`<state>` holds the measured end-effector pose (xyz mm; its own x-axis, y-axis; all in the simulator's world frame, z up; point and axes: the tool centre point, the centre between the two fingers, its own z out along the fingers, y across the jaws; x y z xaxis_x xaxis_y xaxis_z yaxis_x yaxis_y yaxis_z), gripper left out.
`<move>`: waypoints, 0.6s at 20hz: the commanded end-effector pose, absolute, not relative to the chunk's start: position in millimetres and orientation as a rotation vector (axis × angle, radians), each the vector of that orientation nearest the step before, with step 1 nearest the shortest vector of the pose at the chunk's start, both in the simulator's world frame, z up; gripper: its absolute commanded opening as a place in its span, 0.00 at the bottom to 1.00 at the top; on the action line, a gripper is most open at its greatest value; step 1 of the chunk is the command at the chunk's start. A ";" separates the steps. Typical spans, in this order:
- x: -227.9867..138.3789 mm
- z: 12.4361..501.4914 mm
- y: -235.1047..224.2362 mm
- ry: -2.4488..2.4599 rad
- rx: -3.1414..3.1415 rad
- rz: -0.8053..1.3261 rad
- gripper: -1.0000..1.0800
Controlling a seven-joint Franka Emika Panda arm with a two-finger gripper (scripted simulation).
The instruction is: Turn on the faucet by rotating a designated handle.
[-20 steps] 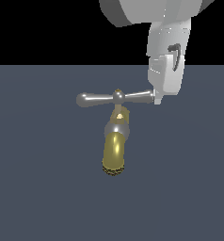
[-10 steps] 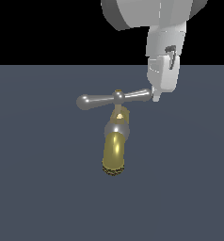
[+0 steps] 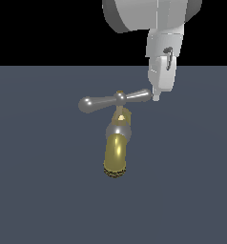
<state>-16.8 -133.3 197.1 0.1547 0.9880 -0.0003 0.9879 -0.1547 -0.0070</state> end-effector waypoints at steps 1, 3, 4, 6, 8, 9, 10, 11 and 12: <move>-3.3 197.5 -115.8 -2.067 -2.362 0.000 0.00; 3.3 197.3 -112.1 -2.067 -2.362 0.000 0.00; 6.6 197.6 -109.9 -2.068 -2.362 0.000 0.00; 13.2 197.4 -106.3 -2.068 -2.362 0.000 0.00; 19.6 197.5 -102.5 -2.069 -2.362 0.000 0.00; 22.9 197.4 -100.7 -2.069 -2.362 0.000 0.00; 26.1 197.4 -98.9 -2.069 -2.362 0.000 0.00; 29.3 197.3 -97.2 -2.069 -2.362 0.000 0.00; 32.4 197.5 -95.2 -2.070 -2.362 0.000 0.00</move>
